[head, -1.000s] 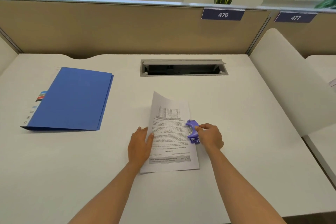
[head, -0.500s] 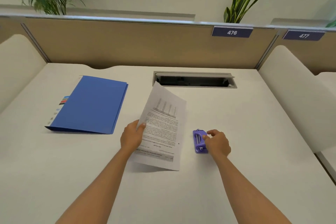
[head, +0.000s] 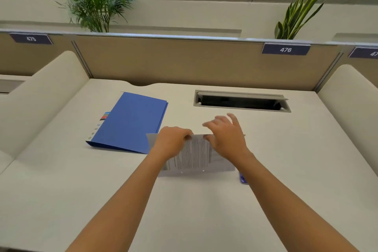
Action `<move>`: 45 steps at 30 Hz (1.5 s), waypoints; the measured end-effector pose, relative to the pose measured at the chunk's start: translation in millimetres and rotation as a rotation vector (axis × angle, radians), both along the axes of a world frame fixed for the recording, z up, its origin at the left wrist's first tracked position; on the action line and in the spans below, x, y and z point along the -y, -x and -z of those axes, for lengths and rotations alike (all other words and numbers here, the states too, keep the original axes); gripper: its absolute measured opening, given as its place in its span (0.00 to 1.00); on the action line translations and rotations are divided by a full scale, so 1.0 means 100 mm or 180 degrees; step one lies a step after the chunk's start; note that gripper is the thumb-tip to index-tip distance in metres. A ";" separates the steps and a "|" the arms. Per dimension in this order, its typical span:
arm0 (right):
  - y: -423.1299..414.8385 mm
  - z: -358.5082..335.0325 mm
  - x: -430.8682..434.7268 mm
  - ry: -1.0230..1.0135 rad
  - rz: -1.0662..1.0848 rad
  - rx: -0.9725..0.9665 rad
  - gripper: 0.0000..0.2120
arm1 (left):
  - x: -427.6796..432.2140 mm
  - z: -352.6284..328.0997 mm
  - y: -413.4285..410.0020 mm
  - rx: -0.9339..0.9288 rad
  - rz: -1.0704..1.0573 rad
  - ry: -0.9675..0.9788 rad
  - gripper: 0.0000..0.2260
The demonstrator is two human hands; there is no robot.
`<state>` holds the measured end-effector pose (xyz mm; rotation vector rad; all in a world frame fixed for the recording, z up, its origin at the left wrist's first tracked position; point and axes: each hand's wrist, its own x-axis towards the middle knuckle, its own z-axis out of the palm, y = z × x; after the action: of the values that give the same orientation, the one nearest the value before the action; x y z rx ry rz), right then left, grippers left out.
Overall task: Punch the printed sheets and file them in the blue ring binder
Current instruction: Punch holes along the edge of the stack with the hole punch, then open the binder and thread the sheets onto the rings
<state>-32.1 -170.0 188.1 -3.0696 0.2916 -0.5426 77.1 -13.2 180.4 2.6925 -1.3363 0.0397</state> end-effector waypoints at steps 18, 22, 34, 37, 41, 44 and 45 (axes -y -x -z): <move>0.21 0.08 0.24 -0.1739 0.1414 -0.0381 0.08 | -1.01 0.66 -1.05 -0.0246 -0.0462 -0.0928 0.36; 0.39 0.16 0.33 -0.2615 0.1669 -0.0212 0.07 | -1.25 0.99 -1.28 0.0290 -0.0318 -0.1532 0.32; 0.76 0.45 0.13 -0.3554 0.2123 0.0435 0.05 | -1.46 1.23 -1.61 0.0244 -0.0167 -0.2103 0.35; 0.82 0.51 0.07 -0.3672 0.2200 0.0453 0.05 | -1.56 1.23 -1.65 0.0278 -0.0350 -0.2201 0.35; 0.83 0.57 0.00 -0.3850 0.2276 0.0483 0.06 | -1.62 1.24 -1.65 0.0111 -0.0292 -0.2056 0.35; 0.82 0.59 -0.03 -0.3894 0.2283 0.0501 0.06 | -1.57 1.17 -1.59 -0.0211 -0.0450 -0.1489 0.32; 0.81 0.59 -0.04 -0.3912 0.2285 0.0501 0.06 | -1.55 1.14 -1.56 -0.0306 -0.0554 -0.1188 0.32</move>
<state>-113.4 -166.3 129.3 -1.6727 1.1823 -0.3635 233.3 141.6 66.5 3.0633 -1.1774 -0.3512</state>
